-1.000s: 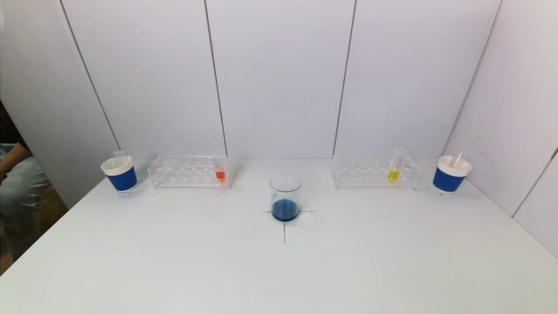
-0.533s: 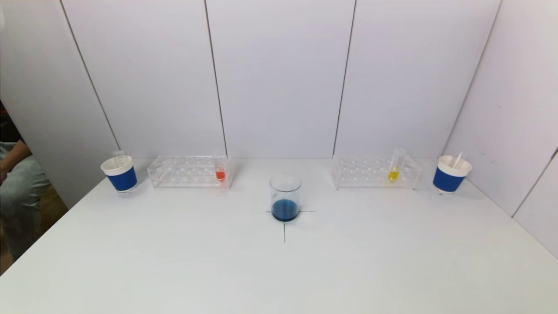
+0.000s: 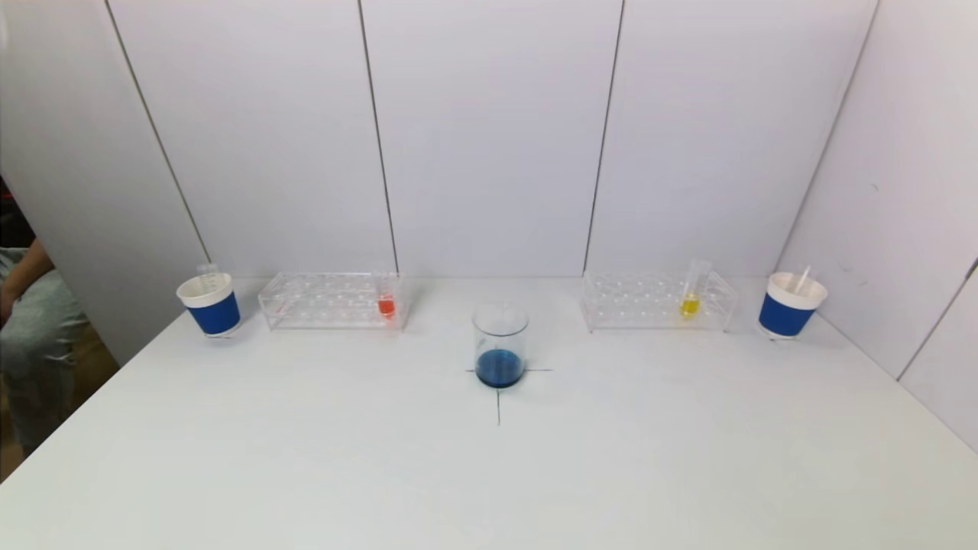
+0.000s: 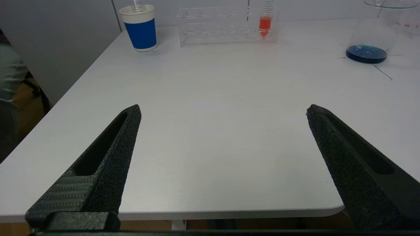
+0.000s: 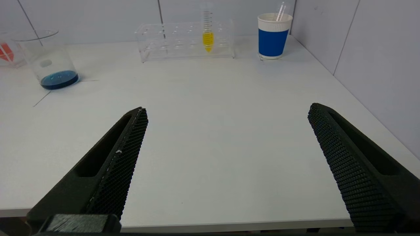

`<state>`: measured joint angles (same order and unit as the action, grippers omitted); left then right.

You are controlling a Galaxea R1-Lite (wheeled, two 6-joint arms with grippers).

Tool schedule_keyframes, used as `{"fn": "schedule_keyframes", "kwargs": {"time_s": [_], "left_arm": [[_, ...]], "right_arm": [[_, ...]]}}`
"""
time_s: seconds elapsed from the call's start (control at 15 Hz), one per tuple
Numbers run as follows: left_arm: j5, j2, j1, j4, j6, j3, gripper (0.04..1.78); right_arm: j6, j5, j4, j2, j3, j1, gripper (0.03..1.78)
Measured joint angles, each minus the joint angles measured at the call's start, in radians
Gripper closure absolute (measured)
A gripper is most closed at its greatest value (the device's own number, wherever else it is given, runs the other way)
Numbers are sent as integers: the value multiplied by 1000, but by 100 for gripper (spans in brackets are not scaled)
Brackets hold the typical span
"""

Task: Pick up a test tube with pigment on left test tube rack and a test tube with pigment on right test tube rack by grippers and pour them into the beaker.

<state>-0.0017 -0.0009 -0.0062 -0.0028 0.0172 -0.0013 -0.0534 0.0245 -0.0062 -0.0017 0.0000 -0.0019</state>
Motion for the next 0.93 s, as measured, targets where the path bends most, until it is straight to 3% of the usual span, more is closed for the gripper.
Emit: {"fn": "schedule_keyframes", "kwargs": {"time_s": [0.93], "left_arm": [[0, 0, 0, 0, 0, 0, 6]], "right_arm": [[0, 0, 1, 0, 0, 0, 4]]}}
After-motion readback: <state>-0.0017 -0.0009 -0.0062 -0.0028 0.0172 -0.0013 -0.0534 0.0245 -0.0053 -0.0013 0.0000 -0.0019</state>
